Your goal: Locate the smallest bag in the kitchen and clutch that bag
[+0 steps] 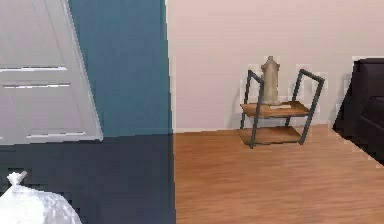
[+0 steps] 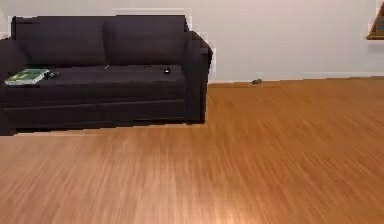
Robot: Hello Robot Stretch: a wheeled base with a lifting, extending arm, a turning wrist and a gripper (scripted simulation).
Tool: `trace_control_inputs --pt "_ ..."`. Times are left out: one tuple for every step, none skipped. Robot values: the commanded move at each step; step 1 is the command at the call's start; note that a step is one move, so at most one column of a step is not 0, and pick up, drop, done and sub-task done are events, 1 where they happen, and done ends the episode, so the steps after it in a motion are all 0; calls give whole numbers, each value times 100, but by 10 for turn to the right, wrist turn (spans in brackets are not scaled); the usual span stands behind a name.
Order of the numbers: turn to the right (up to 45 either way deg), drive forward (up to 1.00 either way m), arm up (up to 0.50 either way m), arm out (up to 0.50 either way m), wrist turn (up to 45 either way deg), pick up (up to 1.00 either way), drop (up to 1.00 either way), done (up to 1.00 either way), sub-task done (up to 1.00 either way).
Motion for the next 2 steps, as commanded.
trace_control_inputs --pt "0 10 0 0 0 0 0 0 0" --pt "-450 0 0 0 0 0 0 0 0"
